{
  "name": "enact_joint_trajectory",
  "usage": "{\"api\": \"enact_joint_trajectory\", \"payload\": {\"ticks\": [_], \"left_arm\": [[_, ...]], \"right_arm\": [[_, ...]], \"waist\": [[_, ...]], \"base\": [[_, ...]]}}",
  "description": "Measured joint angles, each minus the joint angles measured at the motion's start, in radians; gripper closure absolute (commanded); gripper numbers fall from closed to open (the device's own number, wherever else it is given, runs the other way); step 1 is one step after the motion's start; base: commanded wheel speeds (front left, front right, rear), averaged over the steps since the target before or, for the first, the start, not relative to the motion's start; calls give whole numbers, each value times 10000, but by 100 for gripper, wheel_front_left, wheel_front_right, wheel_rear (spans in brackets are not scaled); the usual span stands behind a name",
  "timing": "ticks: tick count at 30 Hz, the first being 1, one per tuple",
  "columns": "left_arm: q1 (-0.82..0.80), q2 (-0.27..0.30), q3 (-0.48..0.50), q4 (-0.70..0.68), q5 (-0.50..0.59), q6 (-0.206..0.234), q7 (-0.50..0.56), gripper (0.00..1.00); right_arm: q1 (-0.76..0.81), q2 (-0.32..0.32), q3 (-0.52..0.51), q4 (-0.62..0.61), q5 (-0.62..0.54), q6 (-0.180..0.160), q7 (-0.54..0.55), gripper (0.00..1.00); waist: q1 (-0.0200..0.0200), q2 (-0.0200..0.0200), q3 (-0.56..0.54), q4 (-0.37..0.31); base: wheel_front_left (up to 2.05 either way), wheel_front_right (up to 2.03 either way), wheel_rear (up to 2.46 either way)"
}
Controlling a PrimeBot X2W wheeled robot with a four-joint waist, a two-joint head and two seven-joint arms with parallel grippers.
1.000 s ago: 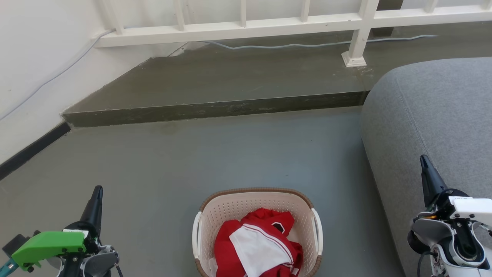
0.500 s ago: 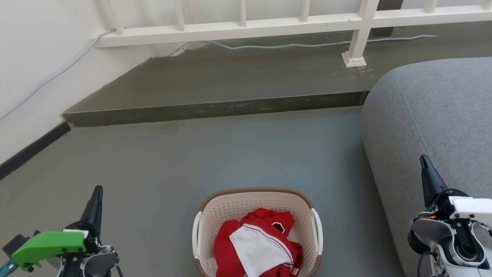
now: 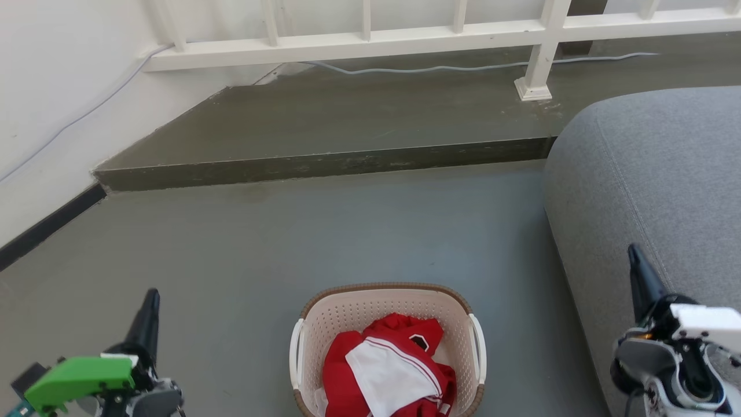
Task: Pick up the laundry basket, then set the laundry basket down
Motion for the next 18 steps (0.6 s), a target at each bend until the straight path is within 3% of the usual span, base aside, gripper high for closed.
{"api": "enact_joint_trajectory", "payload": {"ticks": [18], "left_arm": [[337,-173,-245,157,27,4,-270,0]], "right_arm": [[359,194,347,61,15,-4,-326,0]], "waist": [[0,0,30,-9]], "base": [[0,0,0]]}}
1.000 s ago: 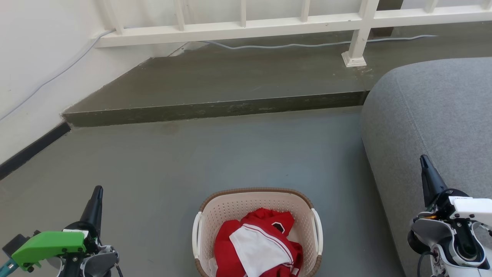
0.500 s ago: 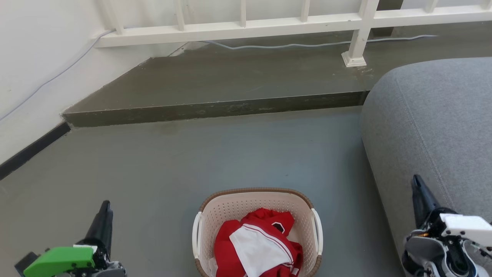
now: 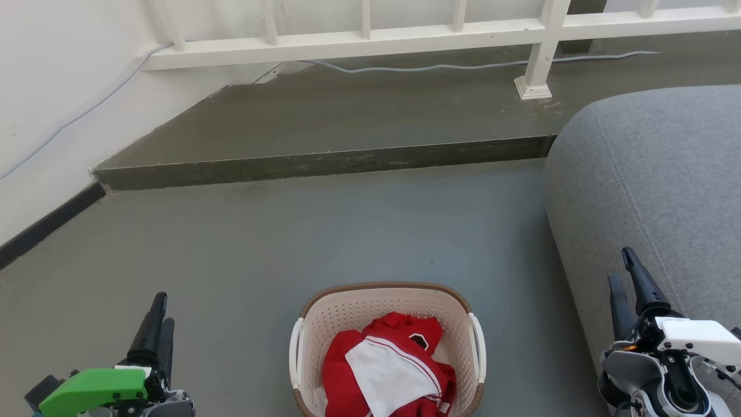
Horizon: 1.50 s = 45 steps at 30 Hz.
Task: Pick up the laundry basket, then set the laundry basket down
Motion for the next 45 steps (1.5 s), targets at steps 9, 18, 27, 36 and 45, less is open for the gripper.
{"api": "enact_joint_trajectory", "payload": {"ticks": [9,18,27,36,45], "left_arm": [[-25,42,-236,-286,391,0,-408,0],[-72,207,-614,-416,1158,0,-805,0],[-230,453,-970,-510,2276,-4,-1147,0],[-319,694,-1103,-543,3944,-4,-1459,0],[-469,930,-1300,-690,6050,178,-1768,0]], "right_arm": [[-58,-59,357,-213,-276,0,-324,0],[-273,-541,1083,-454,-1528,0,-675,0],[-439,-713,1672,-510,-2665,6,-1060,0],[-650,-1016,2102,-531,-4236,0,-1379,0],[-877,-1151,2439,-717,-5871,-107,-1689,0]], "waist": [[0,0,39,-17],[0,0,82,-30],[0,0,130,-44],[0,0,191,-62],[0,0,265,-82]], "base": [[0,0,0],[0,0,0],[0,0,0],[0,0,0],[0,0,0]]}}
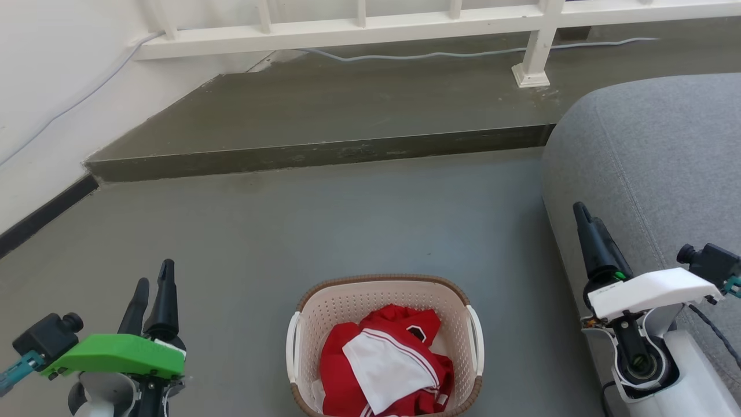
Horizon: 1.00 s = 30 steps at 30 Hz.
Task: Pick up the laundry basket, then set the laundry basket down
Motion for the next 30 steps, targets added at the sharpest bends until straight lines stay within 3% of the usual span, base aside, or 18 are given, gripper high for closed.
{"api": "enact_joint_trajectory", "payload": {"ticks": [22,30], "left_arm": [[-209,-232,-341,-401,3559,169,-861,0],[-211,-261,-403,-504,4596,169,-1093,0]], "right_arm": [[-240,-73,861,-31,-3567,-779,-769,0],[-376,-81,1057,-48,-4527,-878,-1058,0]], "waist": [[0,0,138,-25],[0,0,136,-58]], "base": [[0,0,0],[0,0,0]]}}
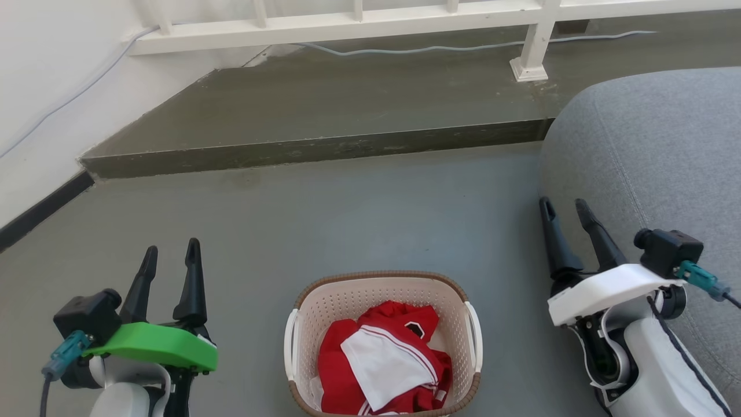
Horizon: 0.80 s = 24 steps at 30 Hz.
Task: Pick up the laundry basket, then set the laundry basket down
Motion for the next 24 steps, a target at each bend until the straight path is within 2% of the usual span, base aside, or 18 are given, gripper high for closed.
{"api": "enact_joint_trajectory", "payload": {"ticks": [14,24], "left_arm": [[-100,-54,-67,-107,1904,-44,-510,0],[-152,-142,54,-105,1992,-134,-522,0]], "right_arm": [[-138,15,385,-82,-1749,-163,-489,0],[-221,77,314,-86,-1987,-161,-520,0]], "waist": [[0,0,100,-46],[0,0,125,-38]], "base": [[0,0,0],[0,0,0]]}}
